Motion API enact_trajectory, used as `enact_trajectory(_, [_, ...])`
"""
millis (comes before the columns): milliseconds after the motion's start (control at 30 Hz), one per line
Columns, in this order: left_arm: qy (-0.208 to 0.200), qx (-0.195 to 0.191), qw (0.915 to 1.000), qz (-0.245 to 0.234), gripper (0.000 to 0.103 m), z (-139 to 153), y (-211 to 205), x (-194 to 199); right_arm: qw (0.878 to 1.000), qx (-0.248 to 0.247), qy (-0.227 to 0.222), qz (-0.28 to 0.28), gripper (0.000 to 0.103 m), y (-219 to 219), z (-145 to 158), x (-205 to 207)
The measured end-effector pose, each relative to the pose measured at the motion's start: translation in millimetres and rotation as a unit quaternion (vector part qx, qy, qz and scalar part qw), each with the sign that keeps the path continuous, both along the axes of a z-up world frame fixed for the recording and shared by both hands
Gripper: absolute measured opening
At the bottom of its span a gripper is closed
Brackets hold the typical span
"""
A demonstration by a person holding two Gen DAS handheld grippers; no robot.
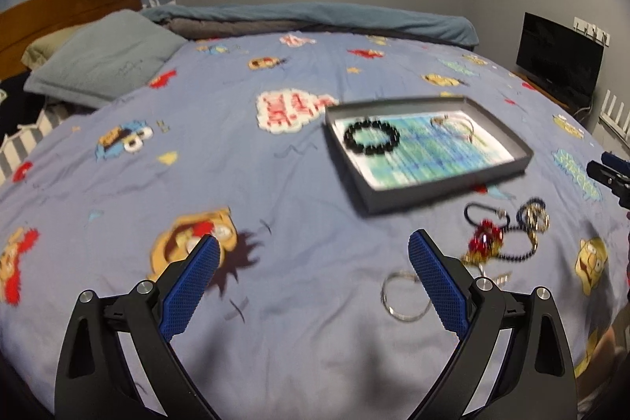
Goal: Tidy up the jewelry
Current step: 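Withdraw both tools from the tray toward the remaining jewelry, then grasp the silver hoop with the left tool while the right tool grasps the gold ring pendant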
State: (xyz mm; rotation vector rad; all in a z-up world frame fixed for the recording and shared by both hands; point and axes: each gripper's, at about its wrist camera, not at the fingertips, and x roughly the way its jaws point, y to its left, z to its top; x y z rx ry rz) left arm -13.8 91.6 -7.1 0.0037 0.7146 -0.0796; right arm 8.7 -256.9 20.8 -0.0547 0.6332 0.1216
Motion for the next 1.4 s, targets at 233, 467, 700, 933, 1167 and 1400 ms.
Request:
enact_trajectory(233, [0.008,-0.007,0.9996,-0.026,0.096,-28.2,-21.3,-8.2,1.0,-0.011,0.004,0.011,0.097,15.9,-25.5,-11.8])
enact_trajectory(467, [0.012,-0.014,0.9984,-0.054,0.096,-40.8,-45.4,-7.9,1.0,-0.007,0.015,0.017,0.097,22.2,-43.8,-15.5])
enact_trajectory(700, [0.018,-0.023,0.9982,-0.052,0.094,-50.6,-47.2,-0.2,0.999,-0.011,0.025,0.03,0.097,29.7,-57.7,-13.8])
enact_trajectory(933, [0.021,-0.015,0.9977,-0.063,0.083,-58.6,-52.3,4.6,0.998,-0.032,0.019,0.056,0.081,44.8,-66.7,-8.0])
enact_trajectory(1167, [0.029,-0.008,0.9965,-0.078,0.067,-66.3,-54.9,8.0,0.996,-0.035,0.041,0.073,0.061,52.1,-77.6,-1.6])
enact_trajectory(1400, [0.03,0.015,0.9944,-0.101,0.063,-71.0,-67.2,7.4,0.994,-0.03,0.06,0.083,0.051,55.0,-83.6,4.7])
